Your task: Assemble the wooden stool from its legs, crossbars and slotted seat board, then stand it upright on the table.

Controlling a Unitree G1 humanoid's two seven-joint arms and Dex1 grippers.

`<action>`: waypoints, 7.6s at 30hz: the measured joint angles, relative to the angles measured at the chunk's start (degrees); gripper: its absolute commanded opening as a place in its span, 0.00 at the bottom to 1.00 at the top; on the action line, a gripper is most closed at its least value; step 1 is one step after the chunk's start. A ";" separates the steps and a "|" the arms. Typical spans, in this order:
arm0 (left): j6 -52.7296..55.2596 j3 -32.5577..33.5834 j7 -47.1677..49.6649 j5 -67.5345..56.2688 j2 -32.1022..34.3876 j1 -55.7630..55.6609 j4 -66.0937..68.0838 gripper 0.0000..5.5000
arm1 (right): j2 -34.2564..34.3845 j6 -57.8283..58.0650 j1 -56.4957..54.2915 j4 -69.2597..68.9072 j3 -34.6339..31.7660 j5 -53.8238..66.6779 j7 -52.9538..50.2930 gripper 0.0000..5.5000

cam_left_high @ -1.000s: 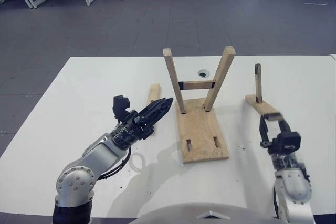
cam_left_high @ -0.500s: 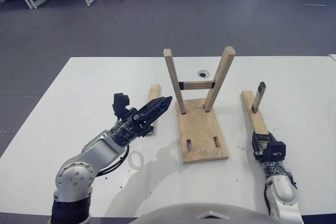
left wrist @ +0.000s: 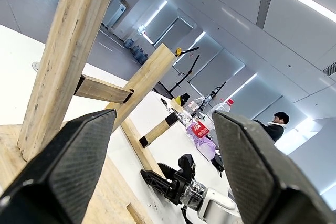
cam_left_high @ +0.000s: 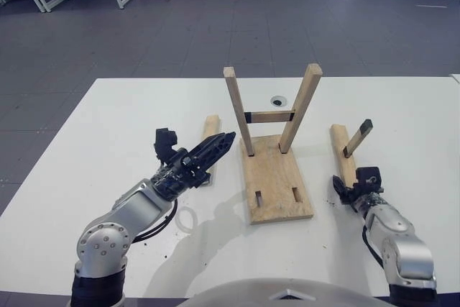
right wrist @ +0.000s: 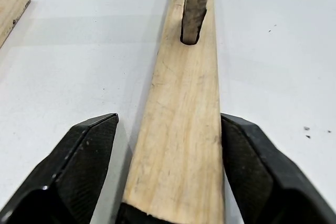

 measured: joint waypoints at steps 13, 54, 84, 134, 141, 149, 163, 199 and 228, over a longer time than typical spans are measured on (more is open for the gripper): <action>0.07 -0.68 5.98 3.84 -0.98 1.46 -0.67 0.62 | -3.31 8.30 -4.72 0.50 -5.13 -0.10 -1.44 0.38; 17.28 0.55 -15.28 -29.06 11.23 -18.41 14.58 0.47 | -12.99 12.53 -21.99 -14.13 3.09 79.74 11.66 0.37; -17.01 -6.35 -43.79 36.82 14.88 -7.04 3.85 0.37 | -27.91 3.73 -6.40 5.61 -4.09 55.93 18.51 0.93; -32.31 -29.27 -38.61 58.22 21.07 -11.95 7.31 0.37 | -25.64 2.52 -0.71 -2.96 9.42 22.81 17.59 0.93; -32.48 -29.90 -37.11 58.22 21.63 -12.26 7.43 0.37 | -21.90 2.52 -1.37 -3.51 10.13 18.41 13.92 0.93; -36.78 -28.11 -39.65 58.53 22.09 -18.84 18.66 0.48 | -16.49 1.25 -3.22 -3.48 12.77 15.35 11.60 0.93; -32.64 -17.19 -40.07 69.72 26.28 -11.75 26.72 0.81 | -15.05 -0.56 -2.64 -2.13 12.66 11.76 13.34 0.93; -8.42 -11.12 12.92 76.49 -17.99 -0.79 19.33 0.52 | -7.89 3.67 -4.39 -3.14 5.50 8.55 4.65 0.93; 14.05 10.19 -32.84 -3.96 10.18 -27.52 18.84 0.37 | 4.43 30.24 -59.35 20.37 -17.11 73.04 7.30 1.00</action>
